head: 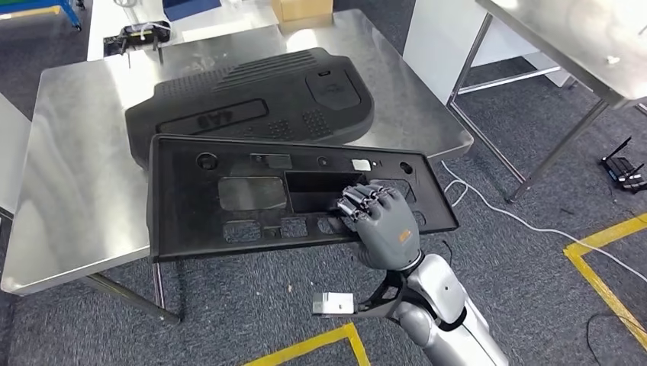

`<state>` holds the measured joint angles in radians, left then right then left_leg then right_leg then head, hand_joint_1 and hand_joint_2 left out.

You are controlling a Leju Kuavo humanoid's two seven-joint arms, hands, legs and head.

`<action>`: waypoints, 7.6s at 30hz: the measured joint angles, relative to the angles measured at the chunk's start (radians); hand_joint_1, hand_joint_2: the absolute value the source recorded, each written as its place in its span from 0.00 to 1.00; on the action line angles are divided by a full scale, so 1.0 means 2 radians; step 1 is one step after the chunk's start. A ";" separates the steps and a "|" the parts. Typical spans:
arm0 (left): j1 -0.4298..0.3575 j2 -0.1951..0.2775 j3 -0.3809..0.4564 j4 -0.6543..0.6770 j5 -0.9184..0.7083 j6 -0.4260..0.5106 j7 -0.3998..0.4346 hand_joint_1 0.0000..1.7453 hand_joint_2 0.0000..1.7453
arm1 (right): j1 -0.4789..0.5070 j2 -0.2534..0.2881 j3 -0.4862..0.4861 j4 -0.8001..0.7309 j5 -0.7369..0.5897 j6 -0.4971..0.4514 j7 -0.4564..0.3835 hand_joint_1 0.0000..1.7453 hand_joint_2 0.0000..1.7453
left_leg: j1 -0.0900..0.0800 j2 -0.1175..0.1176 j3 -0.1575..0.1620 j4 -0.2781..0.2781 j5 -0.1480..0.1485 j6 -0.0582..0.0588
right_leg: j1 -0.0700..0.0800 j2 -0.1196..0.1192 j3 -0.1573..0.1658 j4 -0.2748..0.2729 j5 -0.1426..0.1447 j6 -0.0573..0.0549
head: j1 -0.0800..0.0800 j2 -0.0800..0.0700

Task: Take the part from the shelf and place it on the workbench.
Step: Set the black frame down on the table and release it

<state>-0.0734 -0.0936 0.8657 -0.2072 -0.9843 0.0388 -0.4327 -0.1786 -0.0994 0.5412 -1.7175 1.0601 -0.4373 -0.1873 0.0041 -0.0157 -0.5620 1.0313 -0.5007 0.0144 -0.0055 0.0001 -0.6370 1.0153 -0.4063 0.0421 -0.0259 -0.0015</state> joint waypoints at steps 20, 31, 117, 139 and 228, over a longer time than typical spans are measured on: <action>-0.010 0.005 0.004 0.000 -0.009 -0.003 0.007 0.00 1.00 | -0.064 -0.020 0.046 0.063 0.023 0.026 0.016 1.00 1.00 | 0.006 0.003 -0.034 0.003 0.033 0.009 | -0.003 0.003 -0.010 0.089 -0.068 0.000 | -0.001 0.000; -0.011 0.004 0.004 -0.001 -0.010 -0.006 0.007 0.00 1.00 | -0.067 -0.024 0.047 0.077 0.031 0.023 0.021 1.00 1.00 | 0.003 0.000 -0.017 0.001 0.014 -0.005 | -0.001 0.000 0.004 -0.004 -0.002 -0.002 | -0.001 0.000; -0.018 0.000 0.005 -0.001 -0.024 0.009 0.003 0.00 1.00 | -0.080 -0.032 0.072 0.131 0.154 -0.018 0.054 1.00 1.00 | 0.004 -0.018 -0.030 0.002 0.032 0.010 | -0.005 0.004 -0.016 0.066 -0.037 0.009 | 0.006 0.000; -0.018 0.003 0.005 -0.001 -0.027 0.007 0.005 0.00 1.00 | -0.074 -0.033 0.070 0.138 0.156 -0.027 0.061 1.00 1.00 | -0.002 0.022 -0.039 0.006 0.034 0.005 | 0.005 -0.045 0.030 0.008 -0.036 -0.005 | 0.003 0.000; -0.017 0.005 0.005 -0.001 -0.038 -0.006 0.022 0.00 1.00 | -0.045 -0.017 0.036 0.145 0.181 -0.007 0.107 1.00 1.00 | 0.002 -0.005 -0.021 -0.002 0.017 -0.005 | -0.005 0.001 0.005 -0.001 -0.006 0.000 | 0.007 0.000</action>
<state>-0.1083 -0.0831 0.8759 -0.2099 -1.0613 0.0270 -0.3892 -0.2695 -0.1335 0.6124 -1.4279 1.4228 -0.4520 0.0272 0.0086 -0.0258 -0.6035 1.0279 -0.4669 0.0050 -0.0156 0.0012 -0.6280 1.0130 -0.4184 0.0422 -0.0118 -0.0015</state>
